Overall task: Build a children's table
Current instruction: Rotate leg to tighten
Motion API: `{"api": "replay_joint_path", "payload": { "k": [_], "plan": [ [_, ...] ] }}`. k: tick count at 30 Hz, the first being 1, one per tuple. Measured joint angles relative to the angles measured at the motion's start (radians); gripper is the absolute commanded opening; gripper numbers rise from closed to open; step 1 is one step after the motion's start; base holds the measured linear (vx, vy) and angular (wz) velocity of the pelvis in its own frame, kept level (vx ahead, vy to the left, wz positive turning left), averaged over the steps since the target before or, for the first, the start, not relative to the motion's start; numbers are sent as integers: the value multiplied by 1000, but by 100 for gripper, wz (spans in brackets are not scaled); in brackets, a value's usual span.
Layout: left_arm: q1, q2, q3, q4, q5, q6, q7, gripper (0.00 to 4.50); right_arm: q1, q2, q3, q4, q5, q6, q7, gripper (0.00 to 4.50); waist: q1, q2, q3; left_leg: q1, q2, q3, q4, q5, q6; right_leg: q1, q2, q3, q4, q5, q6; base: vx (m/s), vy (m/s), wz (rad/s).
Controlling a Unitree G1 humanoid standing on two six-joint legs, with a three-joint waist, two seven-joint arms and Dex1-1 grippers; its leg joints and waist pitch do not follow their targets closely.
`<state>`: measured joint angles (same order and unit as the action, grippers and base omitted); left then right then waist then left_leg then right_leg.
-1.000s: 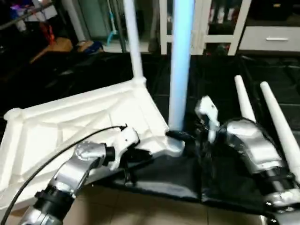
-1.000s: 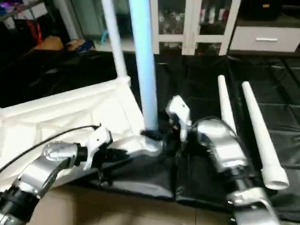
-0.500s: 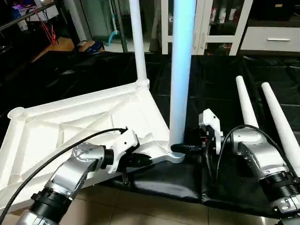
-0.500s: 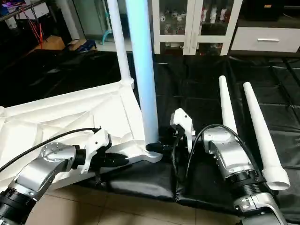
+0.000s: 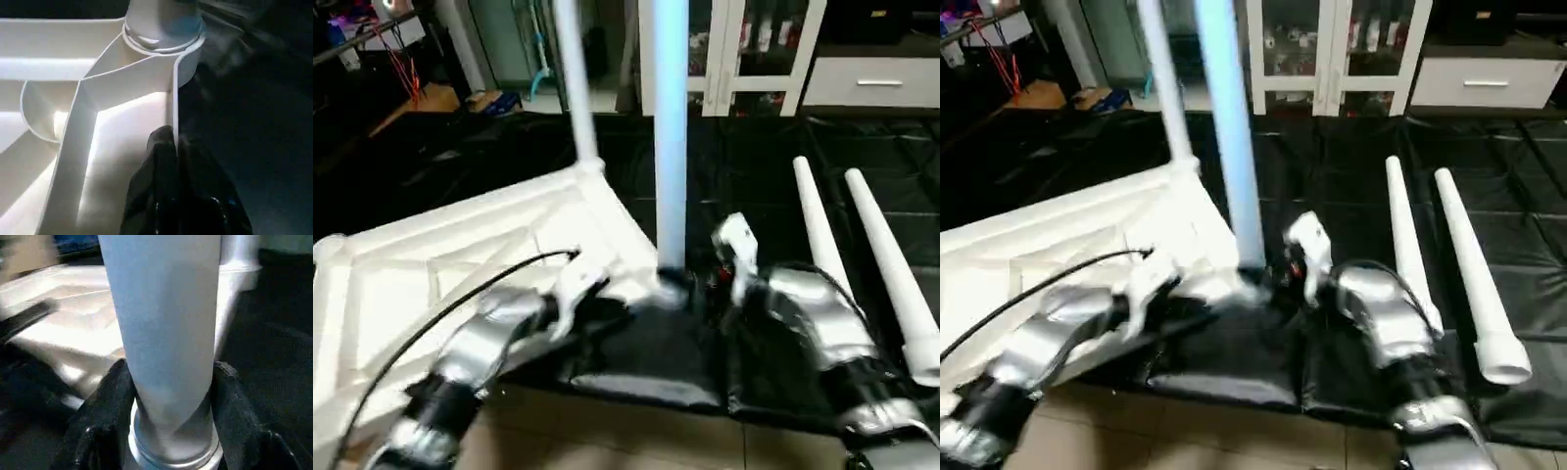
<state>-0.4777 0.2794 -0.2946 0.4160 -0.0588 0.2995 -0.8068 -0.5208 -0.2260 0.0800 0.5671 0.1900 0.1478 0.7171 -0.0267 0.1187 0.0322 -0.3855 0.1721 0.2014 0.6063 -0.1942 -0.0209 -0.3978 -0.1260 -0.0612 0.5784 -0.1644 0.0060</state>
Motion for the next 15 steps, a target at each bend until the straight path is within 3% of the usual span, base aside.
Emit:
{"api": "replay_joint_path", "payload": {
  "k": [6,14,15],
  "plan": [
    [-153,-171,18,241,37,-36,256,0,-74,139,-58,104,-89,-47,-439,192,-1,2,0,-3,-2,0,0,0,0,0,-1,0,-2,0,0,0,0,0],
    [-190,-196,19,304,44,-84,272,0,-73,183,-106,133,-84,-125,-484,191,5,4,-1,-6,-1,-2,-1,0,0,-1,-1,-3,-1,5,-6,0,0,0],
    [-188,-190,19,301,44,-87,258,0,-67,182,-111,132,-76,-137,-467,247,5,4,-1,-6,0,-2,-1,0,0,-1,-1,-3,-1,5,-6,0,0,0]
  ]
}}
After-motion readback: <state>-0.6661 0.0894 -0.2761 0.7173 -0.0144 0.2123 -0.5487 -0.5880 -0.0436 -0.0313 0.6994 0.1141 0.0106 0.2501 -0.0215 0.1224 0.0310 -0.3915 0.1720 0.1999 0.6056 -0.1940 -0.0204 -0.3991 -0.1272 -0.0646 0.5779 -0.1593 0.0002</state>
